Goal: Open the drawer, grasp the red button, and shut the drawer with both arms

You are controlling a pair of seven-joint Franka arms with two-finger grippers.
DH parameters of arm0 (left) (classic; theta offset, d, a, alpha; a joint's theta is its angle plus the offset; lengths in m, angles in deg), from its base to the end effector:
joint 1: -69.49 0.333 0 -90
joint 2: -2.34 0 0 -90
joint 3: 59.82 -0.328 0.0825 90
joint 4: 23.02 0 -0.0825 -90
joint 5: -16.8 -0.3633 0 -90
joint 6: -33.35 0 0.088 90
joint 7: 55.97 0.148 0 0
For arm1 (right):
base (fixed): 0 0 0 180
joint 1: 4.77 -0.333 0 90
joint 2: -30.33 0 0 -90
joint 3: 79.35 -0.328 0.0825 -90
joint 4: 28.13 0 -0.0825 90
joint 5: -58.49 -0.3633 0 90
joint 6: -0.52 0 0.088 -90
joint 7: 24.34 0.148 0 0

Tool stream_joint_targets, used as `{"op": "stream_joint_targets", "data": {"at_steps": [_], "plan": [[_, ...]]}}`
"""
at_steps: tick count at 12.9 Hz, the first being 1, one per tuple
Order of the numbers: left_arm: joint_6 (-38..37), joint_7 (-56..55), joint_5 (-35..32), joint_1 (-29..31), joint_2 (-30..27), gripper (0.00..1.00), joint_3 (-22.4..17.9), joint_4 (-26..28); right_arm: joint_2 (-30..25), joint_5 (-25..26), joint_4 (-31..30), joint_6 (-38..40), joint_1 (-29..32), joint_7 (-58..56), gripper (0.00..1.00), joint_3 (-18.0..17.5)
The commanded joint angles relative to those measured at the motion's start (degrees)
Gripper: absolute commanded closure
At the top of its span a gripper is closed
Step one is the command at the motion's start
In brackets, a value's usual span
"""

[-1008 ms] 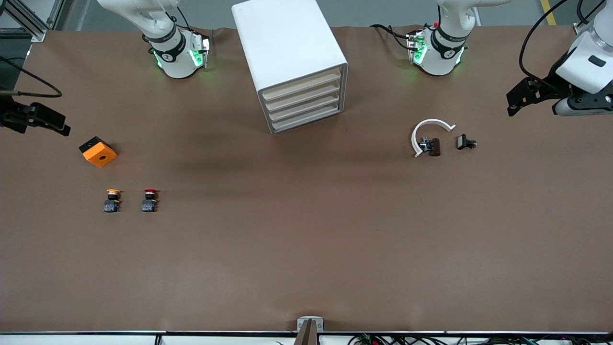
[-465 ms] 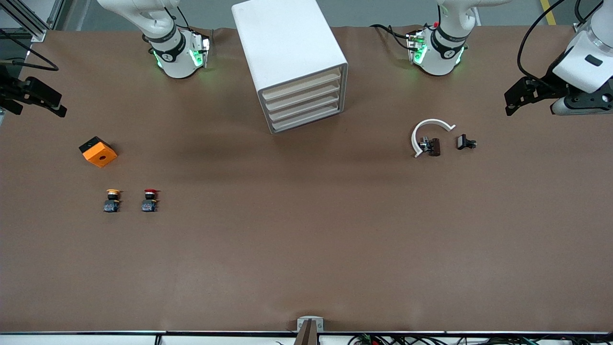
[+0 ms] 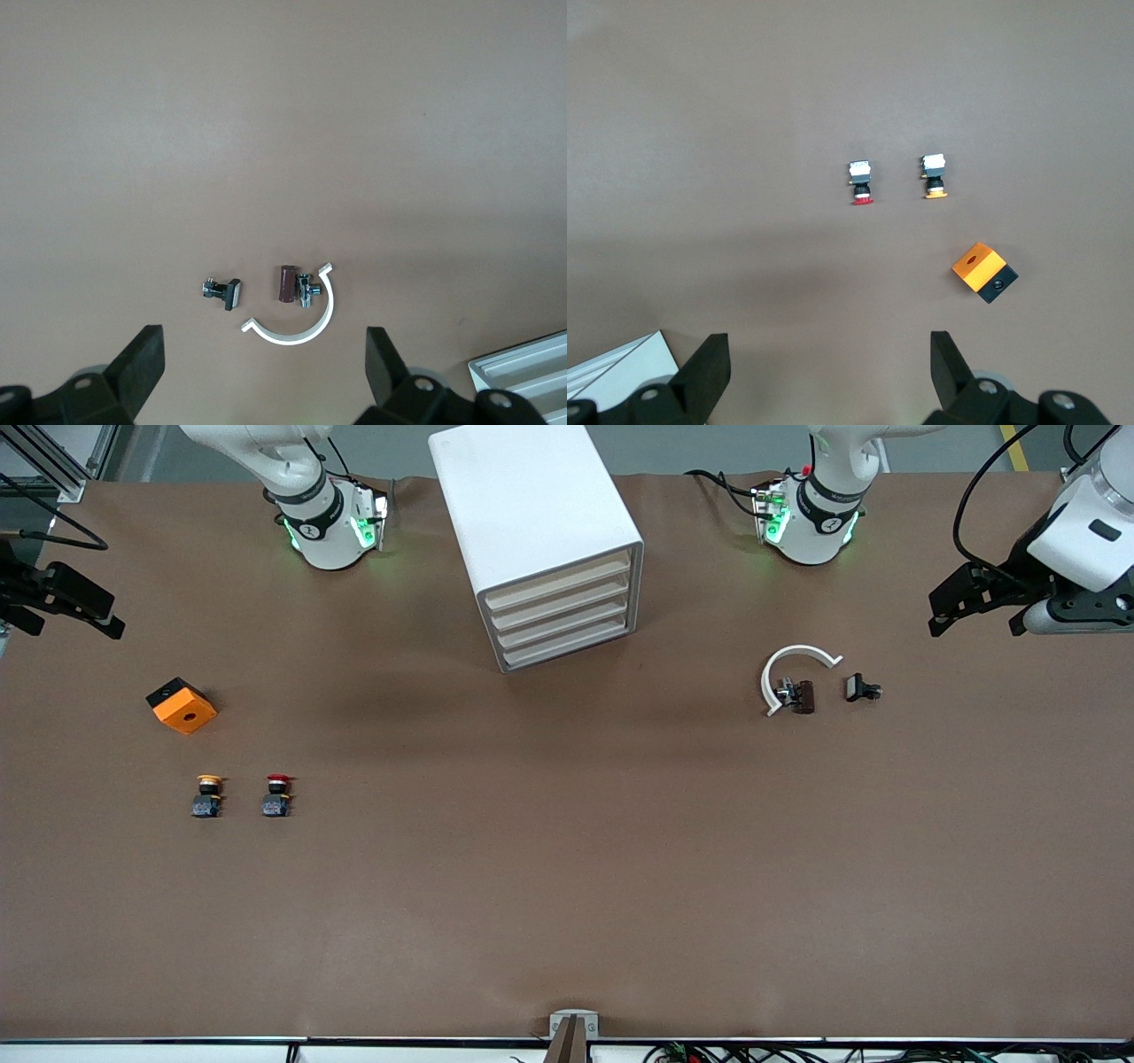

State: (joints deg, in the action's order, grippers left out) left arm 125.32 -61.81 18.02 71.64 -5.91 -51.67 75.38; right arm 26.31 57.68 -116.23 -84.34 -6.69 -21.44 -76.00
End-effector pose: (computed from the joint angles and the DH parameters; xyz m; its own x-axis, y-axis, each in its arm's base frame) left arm 0.4876 -0.0592 0.6051 0.9995 -0.0012 0.0301 -0.0013 -1.0000 0.0040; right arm 0.5021 -0.0115 0.6387 0.9972 -0.0741 0.0126 -0.0739 -0.9971 -0.0188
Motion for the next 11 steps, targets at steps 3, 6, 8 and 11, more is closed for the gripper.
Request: {"op": "stream_joint_targets", "data": {"at_steps": [3,6,8,11], "plan": [[-3.5,0.7,0.1,0.3,0.9,0.00,-0.1,-2.7,-2.4,-0.6,-1.9,-0.6,0.1,0.7,0.00,0.0],[-4.4,0.7,-0.1,0.4,0.8,0.00,-0.3,-2.8,-2.4,-0.6,-2.1,-0.7,0.1,0.7,0.00,-0.1],[-4.7,0.7,-1.6,0.6,0.9,0.00,-0.3,-3.2,-2.4,-0.6,-2.1,-0.7,0.1,0.7,0.00,-0.1],[-4.8,1.0,-1.6,1.5,0.8,0.00,-0.2,-3.2,-2.4,-0.6,-2.2,-0.4,0.3,0.7,0.00,0.1]]}}
